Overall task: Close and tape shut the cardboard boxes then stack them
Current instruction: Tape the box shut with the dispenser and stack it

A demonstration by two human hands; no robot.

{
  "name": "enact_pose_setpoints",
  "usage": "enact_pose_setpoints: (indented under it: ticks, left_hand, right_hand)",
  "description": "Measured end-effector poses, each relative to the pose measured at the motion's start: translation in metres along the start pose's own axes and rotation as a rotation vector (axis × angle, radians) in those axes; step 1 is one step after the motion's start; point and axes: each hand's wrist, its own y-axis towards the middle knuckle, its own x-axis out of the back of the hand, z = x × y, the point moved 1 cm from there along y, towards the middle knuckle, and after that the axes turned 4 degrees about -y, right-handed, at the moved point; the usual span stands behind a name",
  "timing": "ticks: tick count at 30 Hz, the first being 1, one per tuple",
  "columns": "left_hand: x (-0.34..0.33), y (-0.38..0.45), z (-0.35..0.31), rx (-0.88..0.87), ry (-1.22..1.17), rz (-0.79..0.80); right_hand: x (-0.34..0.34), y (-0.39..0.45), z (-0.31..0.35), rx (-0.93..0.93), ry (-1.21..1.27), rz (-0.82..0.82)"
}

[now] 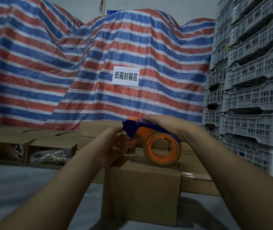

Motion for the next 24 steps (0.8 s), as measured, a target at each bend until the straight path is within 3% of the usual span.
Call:
enact_pose_setpoints:
  ticks: [7,18,24]
  left_hand:
    - [0.0014,0.0037,0.0039,-0.011,0.124,-0.075]
    - [0.0053,0.0027,0.0018,0.023,0.079,-0.087]
    - [-0.0024,-0.0018,0.0029,0.011,0.104,-0.204]
  right_hand:
    - [0.0015,0.0013,-0.0029,0.02,-0.006,0.005]
    - [0.0025,0.0065,-0.0047,0.003,-0.033,0.014]
    - [0.0024,0.0071,-0.0027,0.004,-0.012,0.039]
